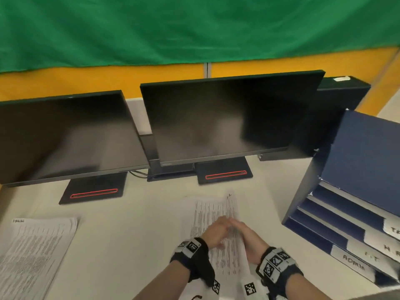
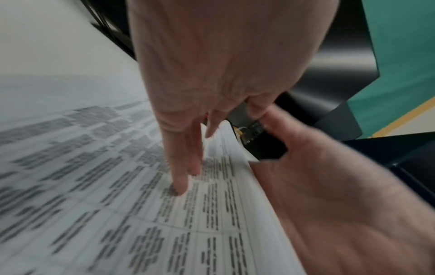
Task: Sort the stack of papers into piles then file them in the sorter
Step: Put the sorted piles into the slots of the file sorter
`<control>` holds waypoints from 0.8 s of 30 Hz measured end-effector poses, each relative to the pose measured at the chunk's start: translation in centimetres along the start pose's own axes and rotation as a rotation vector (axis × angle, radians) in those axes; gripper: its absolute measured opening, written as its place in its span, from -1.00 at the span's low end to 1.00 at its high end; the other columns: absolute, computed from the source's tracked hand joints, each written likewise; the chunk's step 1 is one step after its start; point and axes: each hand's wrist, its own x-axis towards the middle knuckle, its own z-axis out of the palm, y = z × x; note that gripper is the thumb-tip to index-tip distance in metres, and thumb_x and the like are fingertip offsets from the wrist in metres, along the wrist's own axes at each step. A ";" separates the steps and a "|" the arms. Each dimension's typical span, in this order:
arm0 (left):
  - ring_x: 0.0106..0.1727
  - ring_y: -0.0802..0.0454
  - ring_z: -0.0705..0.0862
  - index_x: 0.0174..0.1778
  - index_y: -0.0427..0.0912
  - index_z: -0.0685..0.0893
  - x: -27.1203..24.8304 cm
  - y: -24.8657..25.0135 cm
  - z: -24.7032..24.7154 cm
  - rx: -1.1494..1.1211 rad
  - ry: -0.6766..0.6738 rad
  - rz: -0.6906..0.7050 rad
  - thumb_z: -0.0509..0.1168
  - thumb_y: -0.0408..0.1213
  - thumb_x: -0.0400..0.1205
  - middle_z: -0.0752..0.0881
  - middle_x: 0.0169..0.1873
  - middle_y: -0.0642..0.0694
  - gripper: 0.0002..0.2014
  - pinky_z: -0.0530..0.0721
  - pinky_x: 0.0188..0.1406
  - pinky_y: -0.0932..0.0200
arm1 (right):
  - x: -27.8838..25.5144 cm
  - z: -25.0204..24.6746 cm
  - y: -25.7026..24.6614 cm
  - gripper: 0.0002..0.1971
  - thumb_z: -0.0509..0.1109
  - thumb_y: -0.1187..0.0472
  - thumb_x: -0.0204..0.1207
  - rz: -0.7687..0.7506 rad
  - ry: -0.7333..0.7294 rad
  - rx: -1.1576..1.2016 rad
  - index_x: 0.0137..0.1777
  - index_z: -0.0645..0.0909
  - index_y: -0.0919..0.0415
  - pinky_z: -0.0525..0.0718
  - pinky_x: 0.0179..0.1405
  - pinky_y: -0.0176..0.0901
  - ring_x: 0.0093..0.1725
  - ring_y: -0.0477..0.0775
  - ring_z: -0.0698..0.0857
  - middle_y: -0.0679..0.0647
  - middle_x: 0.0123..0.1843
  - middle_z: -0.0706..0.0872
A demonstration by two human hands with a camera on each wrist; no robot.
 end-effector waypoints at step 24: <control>0.23 -0.02 0.61 0.39 -0.11 0.33 0.7 0.5 12.4 0.150 -0.220 0.067 0.05 -0.30 0.66 0.60 0.26 -0.07 -0.65 0.55 0.33 -0.03 | -14.3 -16.0 12.6 -0.69 0.14 0.44 0.51 0.164 0.670 0.469 0.23 0.53 0.43 0.61 0.15 0.43 -0.11 0.41 0.71 0.46 -0.06 0.71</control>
